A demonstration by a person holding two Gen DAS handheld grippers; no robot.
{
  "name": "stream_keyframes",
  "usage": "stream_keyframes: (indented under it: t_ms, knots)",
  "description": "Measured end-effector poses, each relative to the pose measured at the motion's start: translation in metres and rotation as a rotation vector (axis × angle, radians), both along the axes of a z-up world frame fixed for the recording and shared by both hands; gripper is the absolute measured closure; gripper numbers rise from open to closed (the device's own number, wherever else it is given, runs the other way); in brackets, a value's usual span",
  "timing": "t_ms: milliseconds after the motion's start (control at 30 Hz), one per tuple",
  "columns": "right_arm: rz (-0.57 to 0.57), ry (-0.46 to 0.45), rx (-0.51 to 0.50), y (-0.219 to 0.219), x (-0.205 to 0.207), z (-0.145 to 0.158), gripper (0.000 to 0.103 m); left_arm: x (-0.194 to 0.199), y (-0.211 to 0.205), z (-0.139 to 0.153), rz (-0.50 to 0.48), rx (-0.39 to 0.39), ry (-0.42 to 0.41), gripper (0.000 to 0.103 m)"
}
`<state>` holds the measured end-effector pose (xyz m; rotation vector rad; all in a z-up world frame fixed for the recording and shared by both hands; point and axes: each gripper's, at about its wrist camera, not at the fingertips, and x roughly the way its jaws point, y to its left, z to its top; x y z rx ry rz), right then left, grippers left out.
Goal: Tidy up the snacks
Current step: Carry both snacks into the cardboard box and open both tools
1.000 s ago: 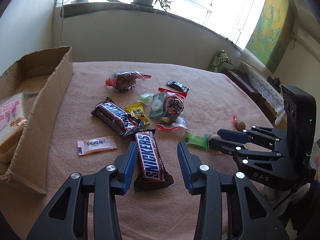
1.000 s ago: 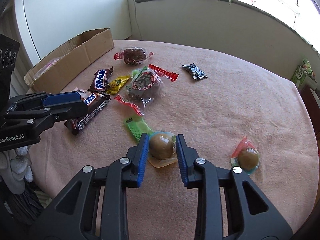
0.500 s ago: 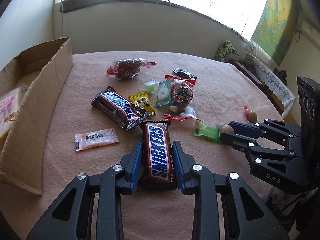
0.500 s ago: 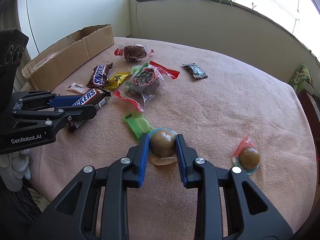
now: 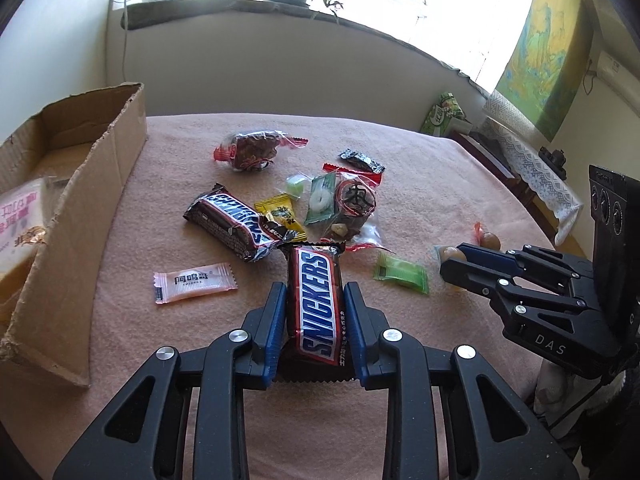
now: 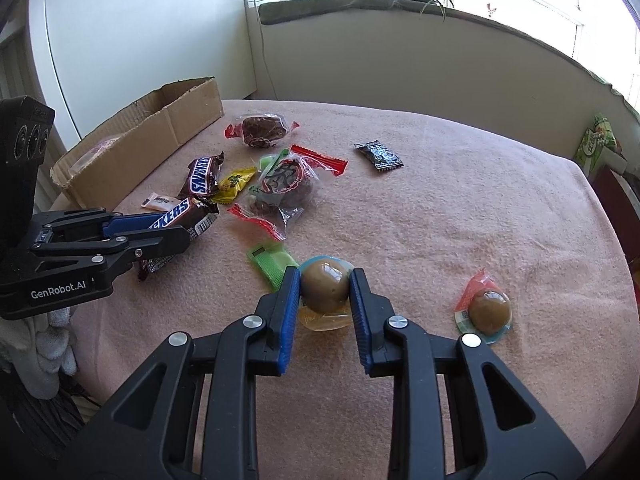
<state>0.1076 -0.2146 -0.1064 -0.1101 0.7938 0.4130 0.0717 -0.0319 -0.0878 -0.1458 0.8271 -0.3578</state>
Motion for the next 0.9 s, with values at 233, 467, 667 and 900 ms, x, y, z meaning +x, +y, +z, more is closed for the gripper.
stream_keyframes:
  t_ms: [233,467,667,900]
  knots:
    - [0.02,-0.006,0.048,0.01,0.003,0.016,0.077,0.0,0.016,0.012,0.03,-0.036,-0.03,0.076]
    - [0.059,-0.045,0.072,0.031,0.014,0.037,0.077,0.001,0.026,0.025,0.052,-0.048,-0.071,0.076]
    - [0.096,-0.076,0.082,0.053,0.026,0.053,0.077,0.002,0.044,0.039,0.09,-0.069,-0.112,0.076]
    - [0.145,-0.084,0.101,0.086,0.042,0.067,0.077,0.005,0.074,0.051,0.153,-0.093,-0.149,0.076]
